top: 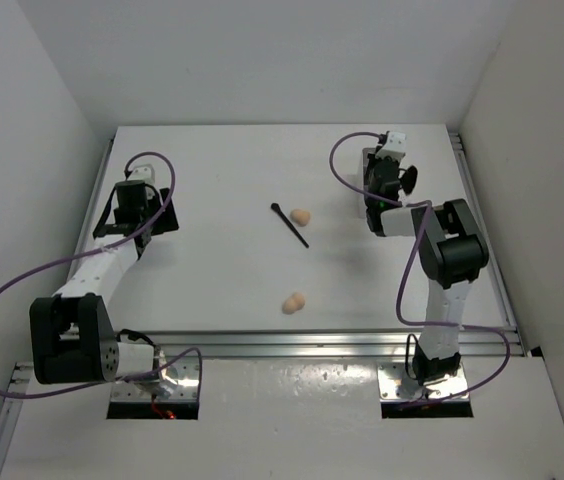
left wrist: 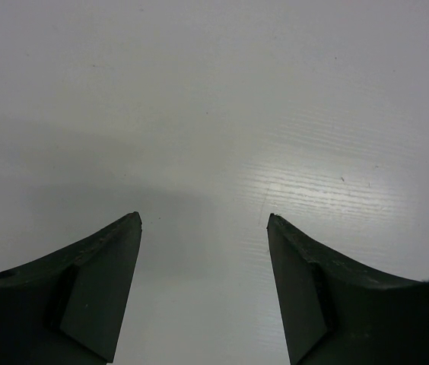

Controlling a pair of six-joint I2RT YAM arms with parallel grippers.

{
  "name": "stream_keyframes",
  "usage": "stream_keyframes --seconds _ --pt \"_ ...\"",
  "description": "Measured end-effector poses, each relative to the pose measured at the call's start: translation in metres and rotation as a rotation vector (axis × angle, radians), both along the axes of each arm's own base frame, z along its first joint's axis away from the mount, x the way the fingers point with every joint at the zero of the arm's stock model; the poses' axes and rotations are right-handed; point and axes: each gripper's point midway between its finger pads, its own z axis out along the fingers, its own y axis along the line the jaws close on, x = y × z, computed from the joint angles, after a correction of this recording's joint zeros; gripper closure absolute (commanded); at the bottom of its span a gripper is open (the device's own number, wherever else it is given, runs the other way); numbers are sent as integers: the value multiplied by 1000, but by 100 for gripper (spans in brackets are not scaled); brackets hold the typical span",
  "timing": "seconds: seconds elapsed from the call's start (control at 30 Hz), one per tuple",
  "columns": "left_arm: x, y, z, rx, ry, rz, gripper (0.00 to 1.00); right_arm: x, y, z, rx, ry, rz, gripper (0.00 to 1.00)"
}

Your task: Organize the makeup

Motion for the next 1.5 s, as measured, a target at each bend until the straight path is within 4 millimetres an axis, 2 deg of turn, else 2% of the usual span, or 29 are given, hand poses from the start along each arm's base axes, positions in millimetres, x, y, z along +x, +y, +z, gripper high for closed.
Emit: stream_keyframes --seconds 0.07,0.27,0.43,1.27,1.5 --pt "0 0 -1 2 2 -1 27 -2 1 -7 5 7 -3 100" --pt "1 0 -7 11 26 -11 27 -5 7 -6 28 -15 -5 100" --pt "6 -2 -3 16 16 -22 27 -7 14 -4 39 -32 1 100" --pt "6 -7 -2 31 20 -50 27 -8 16 -5 94 -50 -6 100" --pt "11 -9 9 47 6 -78 27 -8 22 -5 114 -58 6 100"
